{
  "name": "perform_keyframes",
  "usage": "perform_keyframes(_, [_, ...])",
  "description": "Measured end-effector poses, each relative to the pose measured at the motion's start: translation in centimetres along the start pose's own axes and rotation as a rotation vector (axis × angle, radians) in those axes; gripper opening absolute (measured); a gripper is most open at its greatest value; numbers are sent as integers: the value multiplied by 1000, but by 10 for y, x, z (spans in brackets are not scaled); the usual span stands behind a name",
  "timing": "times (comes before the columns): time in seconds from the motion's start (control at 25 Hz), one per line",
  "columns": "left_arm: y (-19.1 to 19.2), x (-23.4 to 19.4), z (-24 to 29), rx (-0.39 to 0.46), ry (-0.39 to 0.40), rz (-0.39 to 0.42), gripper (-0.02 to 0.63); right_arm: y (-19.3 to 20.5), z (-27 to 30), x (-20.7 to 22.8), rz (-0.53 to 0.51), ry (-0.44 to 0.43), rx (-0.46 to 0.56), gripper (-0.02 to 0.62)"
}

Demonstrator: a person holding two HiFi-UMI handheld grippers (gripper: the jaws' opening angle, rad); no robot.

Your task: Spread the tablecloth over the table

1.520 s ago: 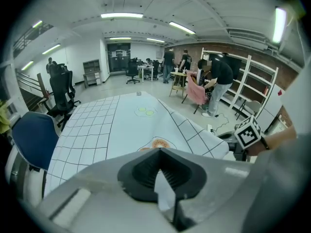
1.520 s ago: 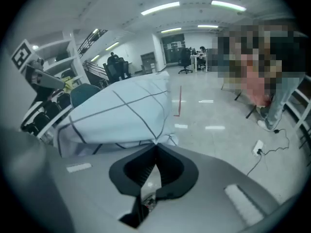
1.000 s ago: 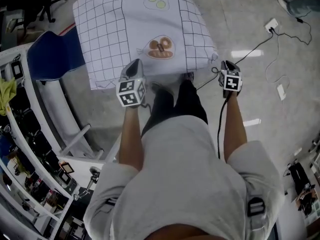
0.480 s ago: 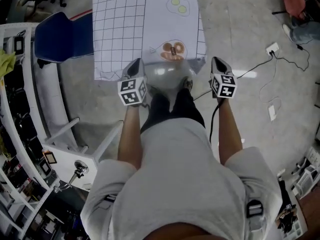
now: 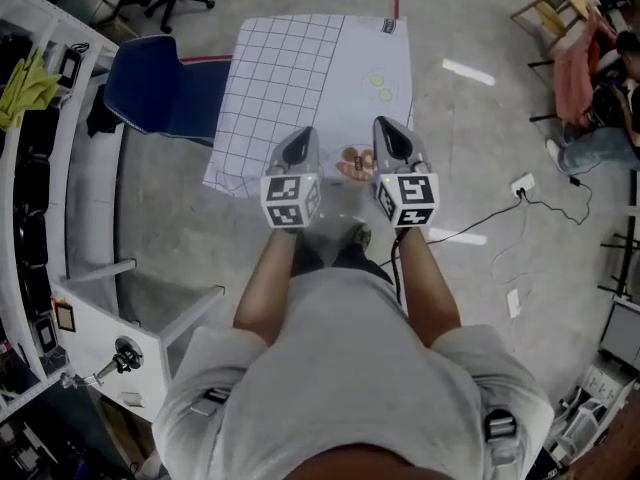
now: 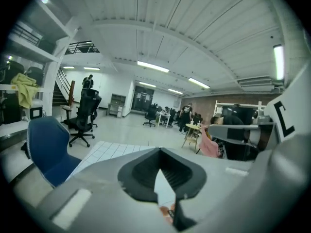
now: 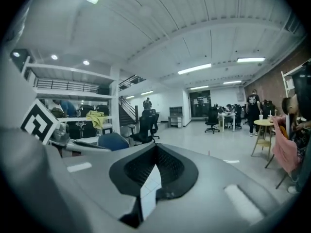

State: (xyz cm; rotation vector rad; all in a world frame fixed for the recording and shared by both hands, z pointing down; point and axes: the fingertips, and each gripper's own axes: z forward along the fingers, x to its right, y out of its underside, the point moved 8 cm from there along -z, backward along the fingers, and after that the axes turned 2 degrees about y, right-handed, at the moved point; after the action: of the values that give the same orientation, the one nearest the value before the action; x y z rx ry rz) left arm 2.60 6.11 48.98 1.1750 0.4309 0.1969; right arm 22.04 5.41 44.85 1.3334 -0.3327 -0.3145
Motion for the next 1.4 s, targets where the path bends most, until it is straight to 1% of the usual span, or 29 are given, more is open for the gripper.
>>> perform_keyframes(0.08, [-28,7,0,65,27,14,20,-24,4,-12,-5,-5,46,8])
perform_keyframes(0.16, [-48,12,-2,98,50,18,20,-41,3,-22,-15,3,79,6])
perform_keyframes(0.32, [-71,21,-2,148,98,27,21,-61,-5,-35,-48,24,123,6])
perform_keyframes(0.52, [-91,30,4,188,151,66,20,-76,-7,-34,-84,52,155,6])
perform_keyframes(0.76, [-103,53,8,230,220,120,20,-90,-16,-24,-118,105,175,6])
perform_keyframes(0.96, [-107,65,12,244,259,134,20,-96,-17,-25,-137,109,179,6])
perform_keyframes(1.12, [-110,68,13,257,266,134,20,-98,-17,-24,-147,109,184,6])
perform_keyframes(1.4, [-108,64,3,266,251,130,20,-97,-27,-27,-151,125,192,6])
